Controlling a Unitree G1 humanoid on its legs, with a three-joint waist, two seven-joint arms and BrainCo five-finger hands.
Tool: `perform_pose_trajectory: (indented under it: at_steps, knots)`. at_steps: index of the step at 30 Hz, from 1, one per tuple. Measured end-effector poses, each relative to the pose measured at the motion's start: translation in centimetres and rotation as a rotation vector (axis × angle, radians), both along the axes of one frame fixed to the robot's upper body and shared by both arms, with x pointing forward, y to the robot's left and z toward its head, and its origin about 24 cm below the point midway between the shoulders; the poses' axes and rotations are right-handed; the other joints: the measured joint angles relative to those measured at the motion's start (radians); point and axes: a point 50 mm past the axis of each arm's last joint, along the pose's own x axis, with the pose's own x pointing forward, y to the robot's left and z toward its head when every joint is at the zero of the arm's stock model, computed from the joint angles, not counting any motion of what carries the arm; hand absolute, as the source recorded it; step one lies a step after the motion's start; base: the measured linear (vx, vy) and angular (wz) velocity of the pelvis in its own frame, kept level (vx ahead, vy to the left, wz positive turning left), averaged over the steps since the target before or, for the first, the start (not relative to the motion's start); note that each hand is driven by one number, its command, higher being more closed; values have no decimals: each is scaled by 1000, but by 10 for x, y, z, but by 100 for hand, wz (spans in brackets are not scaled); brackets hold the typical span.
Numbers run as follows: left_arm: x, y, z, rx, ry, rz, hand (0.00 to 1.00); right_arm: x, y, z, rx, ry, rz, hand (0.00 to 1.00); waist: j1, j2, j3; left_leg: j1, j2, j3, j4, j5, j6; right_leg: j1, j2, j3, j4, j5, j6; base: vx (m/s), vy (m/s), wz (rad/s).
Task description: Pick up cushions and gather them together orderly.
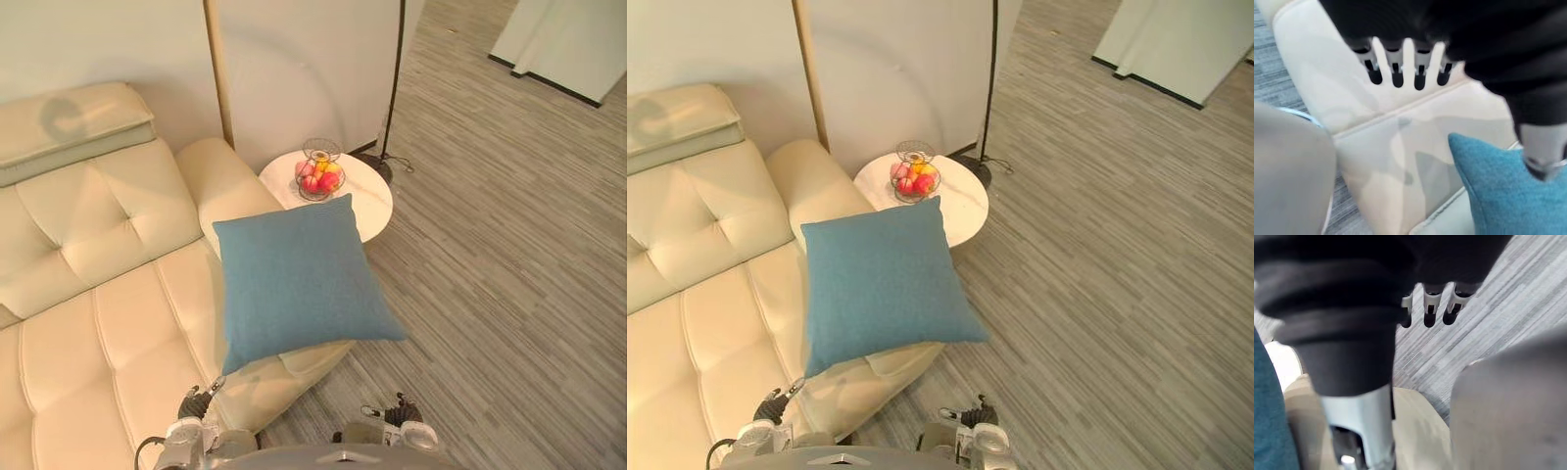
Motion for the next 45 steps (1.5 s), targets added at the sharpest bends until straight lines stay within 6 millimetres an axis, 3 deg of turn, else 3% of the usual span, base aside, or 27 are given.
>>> perform_pose_trajectory:
  at_steps: [1,2,5,10,15,18,19,21,23,26,29,31,35,38,43,45]
  knots:
    - [0,1,0,3,3,1,0,-1,-1,-1,4,3,-7,0,-1,-15,-5,3,-5,-11,-3,0,-7,4,-4,4,2,28,17,158,-180,52]
    - [-4,-2,-2,-4,16,5,0,-3,-3,-2,-1,21,-9,0,4,19,-15,23,18,-23,-28,13,-27,25,15,-9,-19,36,8,164,-193,20]
    - [-14,-14,-7,-39,46,37,0,-3,-14,0,-31,21,-7,0,4,78,-34,62,69,-21,-104,31,-55,72,78,-24,-122,69,-16,121,-150,-9]
    - [-14,-11,-6,-33,45,44,0,-7,-13,-2,-28,31,-16,0,2,67,-39,79,96,-22,-132,38,-68,120,113,-27,-220,110,-26,60,-65,-6]
    - [-17,0,-6,-31,45,116,0,-13,-16,-3,-21,40,-64,0,0,41,-43,89,82,-21,-134,37,-66,157,104,-25,-275,135,-16,21,38,3]
    - [-22,7,-6,-22,49,166,0,-21,-29,-3,-36,46,-143,0,-1,37,-45,92,71,-18,-134,35,-63,173,96,-23,-298,146,-11,-8,32,-1]
    - [-26,20,-5,1,56,205,0,-27,-49,1,-71,46,-203,0,-3,39,-46,91,66,-5,-134,31,-57,174,90,-18,-301,150,-6,-37,43,-10]
    - [-31,31,-3,25,60,223,0,-26,-62,5,-102,28,-228,0,-3,41,-47,92,65,3,-133,28,-54,174,90,-13,-304,152,-5,-31,33,-15]
    - [-40,62,3,92,64,271,0,-25,-98,22,-194,-28,-280,0,-10,42,-48,94,63,7,-134,26,-53,175,90,5,-315,161,-5,-29,23,-15]
    - [-40,86,13,154,38,299,0,-13,-132,47,-302,-122,-294,0,-21,47,-51,90,61,9,-134,27,-53,175,90,6,-327,170,-5,-32,6,-6]
    - [-33,94,20,174,-14,300,0,10,-151,79,-392,-259,-270,0,-25,62,-64,88,58,13,-134,27,-53,176,90,6,-341,180,-5,-26,6,-5]
    - [-25,101,27,187,-61,311,0,20,-155,87,-409,-298,-261,0,-26,66,-67,88,59,13,-134,27,-53,177,90,5,-345,182,-6,0,0,0]
    - [-6,123,49,224,-189,342,0,46,-149,105,-425,-401,-179,0,-26,75,-73,88,60,4,-133,27,-54,176,90,1,-347,183,-8,-3,-7,5]
    - [10,114,50,243,-205,289,0,69,-130,114,-416,-473,-60,0,-25,79,-76,84,57,-1,-133,28,-52,177,88,-9,-355,188,-6,-19,-4,5]
    - [59,50,59,165,-358,81,0,116,-87,148,-388,-691,106,0,-24,70,-53,24,42,-40,-131,52,-45,146,73,-48,-366,204,-2,-44,3,22]
    - [70,35,62,135,-396,46,0,130,-74,157,-371,-742,147,0,-24,68,-27,5,41,-47,-121,55,-44,133,72,-51,-363,210,-4,-76,-6,14]
